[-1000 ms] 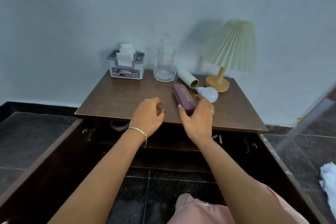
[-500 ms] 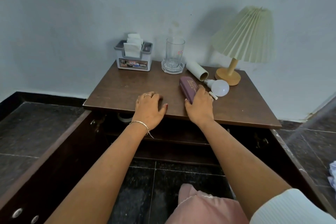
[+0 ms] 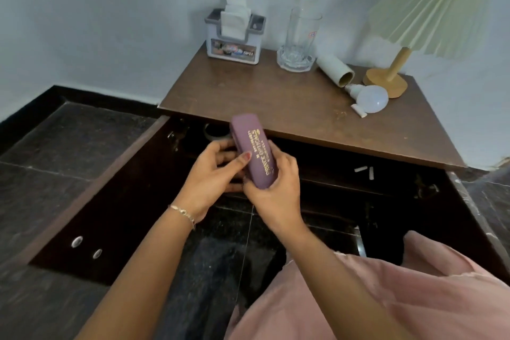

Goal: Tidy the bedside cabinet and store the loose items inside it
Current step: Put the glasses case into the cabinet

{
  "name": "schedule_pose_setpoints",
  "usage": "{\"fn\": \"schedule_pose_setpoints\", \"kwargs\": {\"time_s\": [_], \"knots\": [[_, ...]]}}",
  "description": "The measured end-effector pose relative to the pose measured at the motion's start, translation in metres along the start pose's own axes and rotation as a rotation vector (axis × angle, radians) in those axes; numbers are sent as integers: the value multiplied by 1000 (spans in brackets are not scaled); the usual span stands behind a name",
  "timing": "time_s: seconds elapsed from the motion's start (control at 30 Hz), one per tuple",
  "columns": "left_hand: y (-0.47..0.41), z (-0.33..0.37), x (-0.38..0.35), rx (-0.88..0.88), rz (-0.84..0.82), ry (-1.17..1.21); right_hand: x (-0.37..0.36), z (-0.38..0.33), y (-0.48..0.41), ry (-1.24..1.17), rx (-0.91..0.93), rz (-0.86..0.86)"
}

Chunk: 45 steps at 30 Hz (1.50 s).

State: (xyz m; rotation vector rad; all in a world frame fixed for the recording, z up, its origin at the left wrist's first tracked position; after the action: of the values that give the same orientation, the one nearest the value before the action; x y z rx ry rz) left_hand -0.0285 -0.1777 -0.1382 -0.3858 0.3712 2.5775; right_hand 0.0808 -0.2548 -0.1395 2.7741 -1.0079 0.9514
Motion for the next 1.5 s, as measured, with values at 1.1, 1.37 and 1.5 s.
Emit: {"fn": "schedule_pose_setpoints", "kwargs": {"time_s": [1.1, 1.37, 1.5], "knots": [[-149, -237, 160, 229, 583, 243, -249, 179, -44, -634, -960, -163], [-165, -263, 157, 161, 740, 343, -256, 195, -52, -620, -888, -174], [-174, -263, 161, 138, 781, 307, -263, 201, -60, -697, -864, -176]]}}
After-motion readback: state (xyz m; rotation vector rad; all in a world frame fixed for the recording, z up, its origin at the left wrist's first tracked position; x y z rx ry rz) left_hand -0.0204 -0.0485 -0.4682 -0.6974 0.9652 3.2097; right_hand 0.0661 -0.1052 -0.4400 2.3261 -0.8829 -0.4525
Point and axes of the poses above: each hand's wrist, its own y-axis away from the middle knuckle, its own x-axis out of the back of the hand, z = x × y, the point moved 6 cm from there along -y, towards the middle knuckle, and after that the axes turned 12 degrees about y, right-handed, at the moved point
